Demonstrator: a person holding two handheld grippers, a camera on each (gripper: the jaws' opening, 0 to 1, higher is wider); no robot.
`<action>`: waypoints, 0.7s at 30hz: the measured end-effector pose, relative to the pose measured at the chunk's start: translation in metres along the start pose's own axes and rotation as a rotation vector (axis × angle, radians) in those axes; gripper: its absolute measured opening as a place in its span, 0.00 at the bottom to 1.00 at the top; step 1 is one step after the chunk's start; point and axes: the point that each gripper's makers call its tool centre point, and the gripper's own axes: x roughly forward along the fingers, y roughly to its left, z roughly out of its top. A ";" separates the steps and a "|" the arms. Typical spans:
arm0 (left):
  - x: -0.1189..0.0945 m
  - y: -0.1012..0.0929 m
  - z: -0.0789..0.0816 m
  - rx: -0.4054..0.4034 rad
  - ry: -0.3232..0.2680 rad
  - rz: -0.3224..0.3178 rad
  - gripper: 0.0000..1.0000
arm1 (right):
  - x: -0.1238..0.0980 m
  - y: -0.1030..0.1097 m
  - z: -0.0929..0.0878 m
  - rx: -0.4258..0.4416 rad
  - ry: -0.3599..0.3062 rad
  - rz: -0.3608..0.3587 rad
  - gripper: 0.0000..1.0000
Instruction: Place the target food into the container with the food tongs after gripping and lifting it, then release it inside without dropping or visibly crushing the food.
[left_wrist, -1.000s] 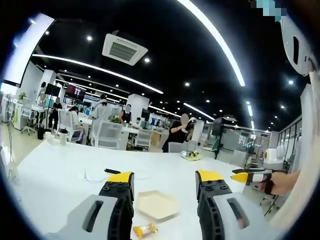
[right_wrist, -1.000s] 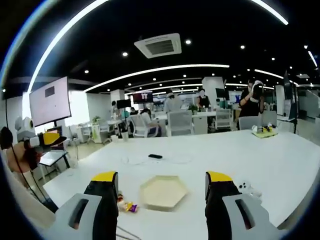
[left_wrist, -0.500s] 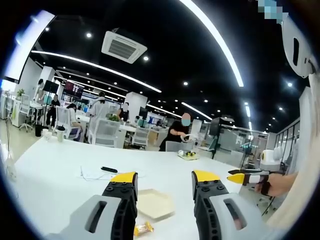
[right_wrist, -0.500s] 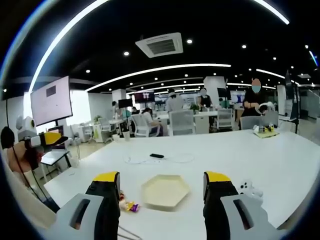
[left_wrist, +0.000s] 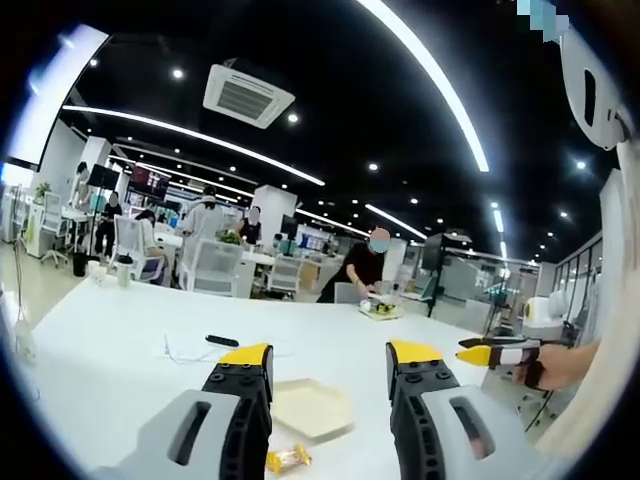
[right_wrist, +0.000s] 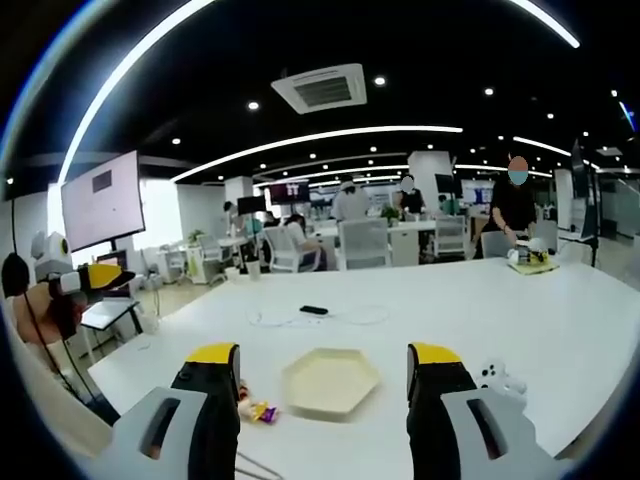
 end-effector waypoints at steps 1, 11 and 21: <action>0.001 -0.001 0.000 0.002 0.001 -0.002 0.45 | 0.000 0.000 0.000 0.003 -0.003 0.000 0.69; 0.000 0.000 -0.003 -0.004 0.009 -0.004 0.45 | 0.000 0.000 -0.005 0.011 0.006 0.000 0.69; 0.000 -0.003 -0.005 -0.008 0.012 -0.008 0.45 | -0.001 0.000 -0.007 0.013 0.010 0.002 0.69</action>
